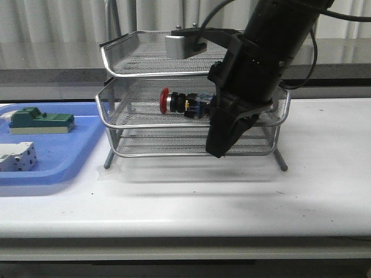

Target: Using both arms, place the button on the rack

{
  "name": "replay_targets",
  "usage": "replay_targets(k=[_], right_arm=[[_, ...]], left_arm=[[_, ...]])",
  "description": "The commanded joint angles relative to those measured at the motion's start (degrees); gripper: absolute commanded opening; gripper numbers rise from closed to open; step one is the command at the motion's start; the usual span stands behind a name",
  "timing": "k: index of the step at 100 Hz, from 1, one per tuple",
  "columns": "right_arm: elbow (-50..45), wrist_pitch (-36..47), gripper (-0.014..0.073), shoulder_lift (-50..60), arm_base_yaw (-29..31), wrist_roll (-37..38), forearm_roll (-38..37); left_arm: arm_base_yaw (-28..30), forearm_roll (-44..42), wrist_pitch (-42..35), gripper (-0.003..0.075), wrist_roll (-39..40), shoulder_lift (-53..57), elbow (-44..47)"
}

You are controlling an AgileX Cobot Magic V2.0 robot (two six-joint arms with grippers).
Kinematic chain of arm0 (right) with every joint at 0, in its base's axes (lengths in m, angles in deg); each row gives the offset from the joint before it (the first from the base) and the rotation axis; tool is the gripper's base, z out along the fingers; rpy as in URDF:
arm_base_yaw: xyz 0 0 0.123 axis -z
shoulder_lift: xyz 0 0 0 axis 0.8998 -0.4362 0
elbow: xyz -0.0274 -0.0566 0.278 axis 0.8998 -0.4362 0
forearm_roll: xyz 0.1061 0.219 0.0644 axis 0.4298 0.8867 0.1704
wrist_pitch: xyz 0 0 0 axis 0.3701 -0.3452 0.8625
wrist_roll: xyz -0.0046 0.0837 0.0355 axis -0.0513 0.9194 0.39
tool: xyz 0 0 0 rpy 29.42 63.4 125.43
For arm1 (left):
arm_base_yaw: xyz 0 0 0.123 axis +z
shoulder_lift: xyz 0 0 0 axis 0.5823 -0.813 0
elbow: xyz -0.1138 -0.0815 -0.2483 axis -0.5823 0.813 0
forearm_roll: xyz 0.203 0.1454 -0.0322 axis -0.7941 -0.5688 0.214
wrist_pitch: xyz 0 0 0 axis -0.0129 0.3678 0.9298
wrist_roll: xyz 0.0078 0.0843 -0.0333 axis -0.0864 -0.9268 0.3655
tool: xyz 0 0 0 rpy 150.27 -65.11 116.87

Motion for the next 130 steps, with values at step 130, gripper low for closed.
replay_targets(k=[130], right_arm=[[-17.8, -3.6, -0.0059, 51.2, 23.6, 37.0, -13.1]], left_arm=[[0.2, 0.6, -4.8, -0.002, 0.5, -0.4, -1.5]])
